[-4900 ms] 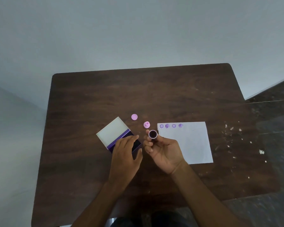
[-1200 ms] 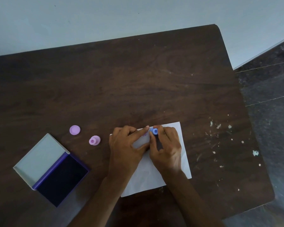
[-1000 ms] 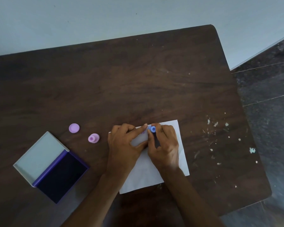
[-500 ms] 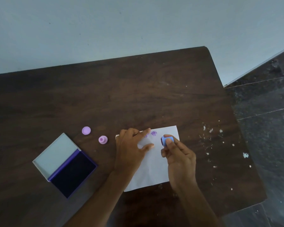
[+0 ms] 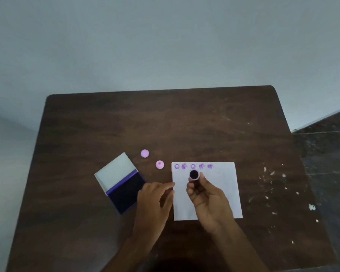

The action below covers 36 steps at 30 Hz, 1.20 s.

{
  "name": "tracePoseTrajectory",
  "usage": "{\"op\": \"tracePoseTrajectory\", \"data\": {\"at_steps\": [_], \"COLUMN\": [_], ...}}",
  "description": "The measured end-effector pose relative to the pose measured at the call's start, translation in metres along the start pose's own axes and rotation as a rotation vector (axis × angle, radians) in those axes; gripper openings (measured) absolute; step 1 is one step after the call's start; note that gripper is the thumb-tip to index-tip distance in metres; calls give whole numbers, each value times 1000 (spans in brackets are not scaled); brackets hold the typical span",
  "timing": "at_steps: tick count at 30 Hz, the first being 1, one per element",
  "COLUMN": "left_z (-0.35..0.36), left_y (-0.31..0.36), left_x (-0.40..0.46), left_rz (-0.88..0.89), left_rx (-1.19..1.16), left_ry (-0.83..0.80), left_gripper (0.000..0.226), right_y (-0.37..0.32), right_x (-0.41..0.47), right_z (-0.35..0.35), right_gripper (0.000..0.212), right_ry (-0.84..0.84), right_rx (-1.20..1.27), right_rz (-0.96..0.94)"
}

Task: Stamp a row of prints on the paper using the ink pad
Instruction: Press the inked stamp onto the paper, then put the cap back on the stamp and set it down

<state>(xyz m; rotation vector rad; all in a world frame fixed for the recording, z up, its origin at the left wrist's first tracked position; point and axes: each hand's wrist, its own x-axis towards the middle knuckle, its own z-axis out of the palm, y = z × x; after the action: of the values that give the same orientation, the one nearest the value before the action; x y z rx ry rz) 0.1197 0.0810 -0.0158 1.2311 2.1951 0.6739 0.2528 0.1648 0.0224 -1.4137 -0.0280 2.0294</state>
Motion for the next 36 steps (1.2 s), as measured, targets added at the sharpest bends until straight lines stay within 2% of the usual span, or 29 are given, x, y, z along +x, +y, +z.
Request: {"op": "tracePoseTrajectory", "data": {"at_steps": [4, 12, 19, 21, 25, 28, 30, 33, 36], "left_z": [-17, -27, -36, -41, -52, -53, -49, -41, -34], "left_y": [-7, -7, -19, -25, -38, -43, -46, -50, -55], "left_x": [-3, 7, 18, 30, 67, 97, 111, 123, 128], "left_rz": [-47, -41, -158, -211, -179, -86, -36, -13, -9], "left_rx": [-74, -178, -259, -215, -117, 32, 70, 141, 177], "left_ry": [65, 88, 107, 150, 189, 198, 204, 155, 102], "left_gripper": [27, 21, 18, 15, 10, 17, 3, 36, 42], "right_y": [13, 24, 27, 26, 27, 28, 28, 28, 28], "right_x": [-11, -22, -24, -25, -24, -23, -23, -22, -21], "right_z": [16, 30, 37, 38, 39, 38, 36, 33, 32], "right_gripper": [33, 28, 27, 28, 29, 28, 27, 26, 26], "right_ry": [-30, -34, -68, -75, -62, -39, -17, -6, 9], "right_rx": [64, 76, 111, 113, 127, 133, 134, 136, 134], "right_rz": [52, 52, 37, 31, 17, 17, 22, 31, 41]}}
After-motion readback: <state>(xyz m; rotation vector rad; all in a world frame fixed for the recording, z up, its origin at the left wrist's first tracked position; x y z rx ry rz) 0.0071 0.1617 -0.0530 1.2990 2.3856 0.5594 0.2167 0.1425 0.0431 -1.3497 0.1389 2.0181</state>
